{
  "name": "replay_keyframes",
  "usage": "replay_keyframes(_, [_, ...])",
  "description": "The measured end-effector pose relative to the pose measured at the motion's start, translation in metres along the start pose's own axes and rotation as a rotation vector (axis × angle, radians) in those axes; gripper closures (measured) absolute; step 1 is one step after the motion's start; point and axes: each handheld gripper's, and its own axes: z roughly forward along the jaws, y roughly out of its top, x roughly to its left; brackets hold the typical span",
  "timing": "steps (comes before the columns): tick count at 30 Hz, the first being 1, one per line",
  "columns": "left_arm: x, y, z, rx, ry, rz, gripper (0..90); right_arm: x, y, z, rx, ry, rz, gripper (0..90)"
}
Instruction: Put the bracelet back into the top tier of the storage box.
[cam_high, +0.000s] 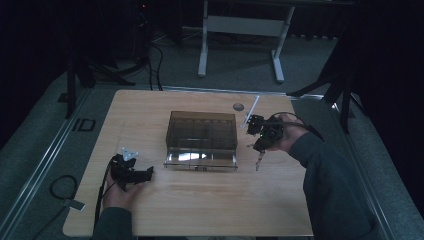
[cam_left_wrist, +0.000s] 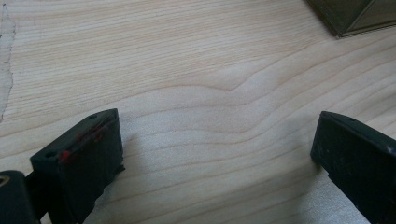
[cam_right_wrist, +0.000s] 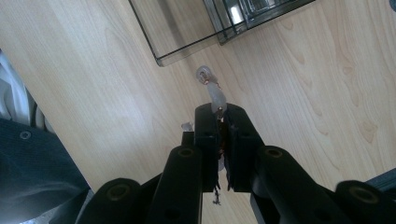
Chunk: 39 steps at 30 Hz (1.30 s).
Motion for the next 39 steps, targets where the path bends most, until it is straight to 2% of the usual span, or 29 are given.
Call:
replay_keyframes(22, [0.0,0.0,0.0,0.001,0.001,0.0,2.3,0.004,0.016,-0.011,-0.027,-0.006,-0.03,84.7])
replay_keyframes(33, [0.0,0.0,0.0,-0.001,0.0,-0.002,2.3,0.013,0.032,-0.018,-0.07,-0.002,-0.062,84.7])
replay_keyframes(39, [0.0,0.0,0.0,-0.001,0.0,-0.002,2.3,0.015,0.036,-0.019,-0.076,-0.002,-0.073,84.7])
